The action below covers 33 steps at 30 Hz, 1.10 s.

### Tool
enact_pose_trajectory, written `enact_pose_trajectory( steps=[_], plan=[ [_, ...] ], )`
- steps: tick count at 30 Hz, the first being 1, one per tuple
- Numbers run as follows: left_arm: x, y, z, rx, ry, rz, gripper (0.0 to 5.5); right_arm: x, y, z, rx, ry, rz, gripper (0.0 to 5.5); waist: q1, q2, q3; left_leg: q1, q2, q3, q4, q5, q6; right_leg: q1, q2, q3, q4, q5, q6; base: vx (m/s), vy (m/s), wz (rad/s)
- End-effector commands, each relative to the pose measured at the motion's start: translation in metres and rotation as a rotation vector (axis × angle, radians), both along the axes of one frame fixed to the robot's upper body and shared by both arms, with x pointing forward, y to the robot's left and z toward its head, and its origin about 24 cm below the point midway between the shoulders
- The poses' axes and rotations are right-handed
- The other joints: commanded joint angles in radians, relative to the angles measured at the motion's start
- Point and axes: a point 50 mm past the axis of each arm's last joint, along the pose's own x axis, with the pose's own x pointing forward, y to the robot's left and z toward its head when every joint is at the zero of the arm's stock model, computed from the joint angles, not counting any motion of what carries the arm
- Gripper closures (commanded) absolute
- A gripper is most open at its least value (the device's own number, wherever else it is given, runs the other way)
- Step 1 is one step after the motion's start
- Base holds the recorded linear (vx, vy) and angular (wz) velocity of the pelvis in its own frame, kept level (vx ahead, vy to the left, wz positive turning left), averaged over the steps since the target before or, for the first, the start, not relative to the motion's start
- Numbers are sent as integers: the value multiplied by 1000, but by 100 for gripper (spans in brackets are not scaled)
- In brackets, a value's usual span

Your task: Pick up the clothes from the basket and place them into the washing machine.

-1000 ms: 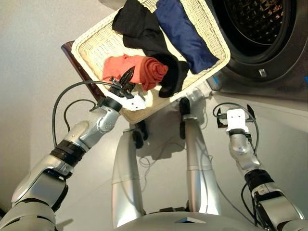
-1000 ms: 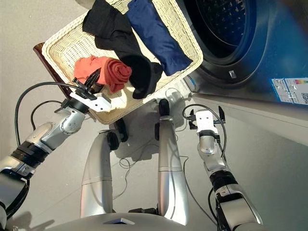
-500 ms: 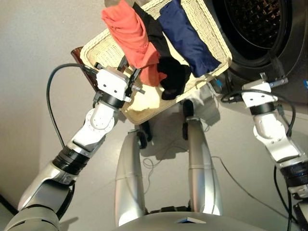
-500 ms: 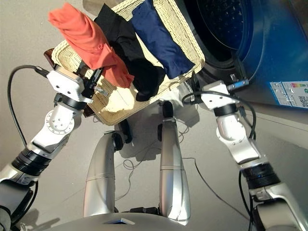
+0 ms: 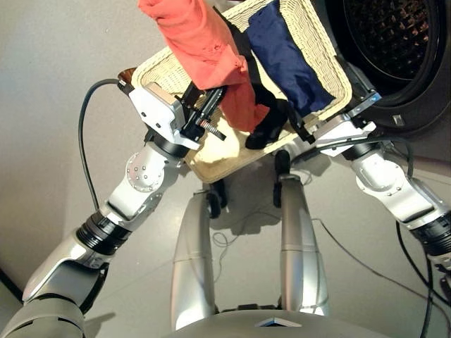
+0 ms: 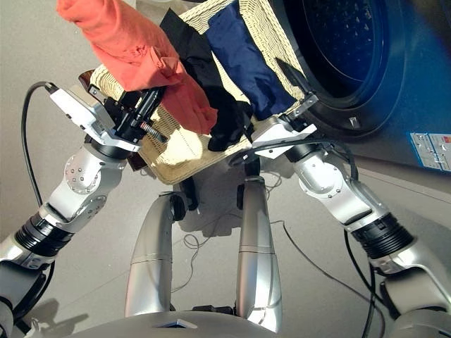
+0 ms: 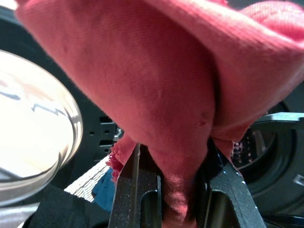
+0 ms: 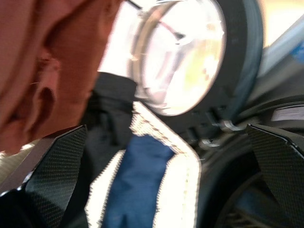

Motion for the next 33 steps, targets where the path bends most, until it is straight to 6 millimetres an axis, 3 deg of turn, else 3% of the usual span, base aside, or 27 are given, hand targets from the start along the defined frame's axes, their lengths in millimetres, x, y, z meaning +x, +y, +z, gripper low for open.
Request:
enact_pose_trajectory(
  steps=[1, 10, 18, 26, 32, 33],
  plan=[
    [-24, -12, 11, -33, -66, -164, 550, -16, 20, 6, 92, 129, 245, 0, 10, -10, -97, 16, -13, -15, -76, 40, -1, 74, -13, -66, -75, 6, -35, 0, 0, 0],
    [-24, -26, 14, 23, -65, -252, 550, -2, 50, 14, 94, 279, 413, 0, 26, -12, -81, 5, -11, -9, -64, 41, 3, 71, -9, -69, -77, 11, -38, 0, 0, 0],
    [-29, -41, 15, -7, -77, -324, 550, 13, 68, 8, 158, 337, 429, 0, 42, -7, -71, -6, -11, -7, -55, 44, 7, 58, -10, -75, -68, 12, -41, 0, 0, 0],
    [-29, -50, 17, -70, -92, -337, 550, 24, 79, -6, 349, 444, 448, 0, 48, -1, -69, -10, -15, -10, -57, 46, 11, 55, -9, -78, -69, 10, -45, 0, 0, 0],
    [-31, -55, 19, -75, -120, -351, 550, 28, 90, -24, 293, 528, 451, 0, 50, -3, -67, -16, -16, -14, -54, 46, 10, 52, -7, -84, -64, 6, -49, 0, 0, 0],
    [-32, -56, 20, -76, -125, -357, 550, 31, 89, -27, 295, 528, 431, 319, 50, -2, -66, -17, -17, -15, -53, 46, 10, 51, -6, -84, -64, 5, -49, 0, 0, 0]
  ],
)
